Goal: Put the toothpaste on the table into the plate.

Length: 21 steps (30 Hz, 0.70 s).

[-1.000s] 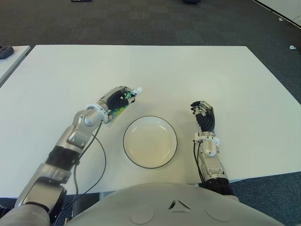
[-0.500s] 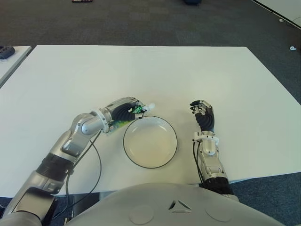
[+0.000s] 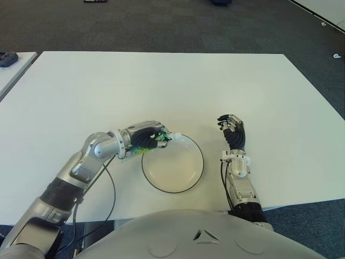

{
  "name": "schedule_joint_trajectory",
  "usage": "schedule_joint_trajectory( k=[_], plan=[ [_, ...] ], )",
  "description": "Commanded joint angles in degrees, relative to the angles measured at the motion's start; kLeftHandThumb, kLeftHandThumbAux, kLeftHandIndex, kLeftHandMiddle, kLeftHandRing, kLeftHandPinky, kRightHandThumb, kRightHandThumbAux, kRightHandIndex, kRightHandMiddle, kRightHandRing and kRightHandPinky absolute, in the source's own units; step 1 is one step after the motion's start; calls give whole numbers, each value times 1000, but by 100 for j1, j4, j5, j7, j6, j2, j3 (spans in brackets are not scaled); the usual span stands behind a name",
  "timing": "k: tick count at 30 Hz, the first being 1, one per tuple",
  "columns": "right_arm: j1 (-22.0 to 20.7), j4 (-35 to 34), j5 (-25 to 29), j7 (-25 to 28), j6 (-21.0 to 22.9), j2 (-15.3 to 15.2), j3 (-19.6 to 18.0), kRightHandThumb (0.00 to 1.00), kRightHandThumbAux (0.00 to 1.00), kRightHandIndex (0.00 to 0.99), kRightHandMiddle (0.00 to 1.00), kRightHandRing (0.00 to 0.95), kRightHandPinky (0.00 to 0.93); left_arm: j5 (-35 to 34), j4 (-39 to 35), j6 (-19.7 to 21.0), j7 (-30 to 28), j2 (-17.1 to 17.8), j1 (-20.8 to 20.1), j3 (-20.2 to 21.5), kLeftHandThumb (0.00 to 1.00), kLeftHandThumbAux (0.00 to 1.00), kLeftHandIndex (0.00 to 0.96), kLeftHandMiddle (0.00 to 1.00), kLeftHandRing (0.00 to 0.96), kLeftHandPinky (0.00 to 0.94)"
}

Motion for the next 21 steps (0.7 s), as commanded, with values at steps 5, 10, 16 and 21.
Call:
schedule_joint_trajectory(
  k=[5, 10, 16, 21],
  plan=[
    [-35, 19, -24, -2, 47, 27, 19, 709, 730, 422, 479, 481, 495, 81, 7, 34, -489, 152, -13, -316, 707, 718, 438, 804, 784, 745],
    [-20, -17, -40, 7, 74, 22, 31, 709, 730, 422, 482, 480, 492, 167, 147, 55, -534, 139, -33, -423, 707, 718, 437, 799, 783, 748],
    [3, -41, -75, -4, 71, 13, 43, 709, 730, 422, 478, 479, 493, 521, 424, -752, -436, 284, -333, -615, 706, 719, 436, 787, 781, 748],
    [6, -46, -72, 10, 70, 10, 46, 709, 730, 423, 478, 479, 497, 812, 687, -1389, -166, 297, -460, -636, 705, 718, 435, 734, 736, 700]
  ],
)
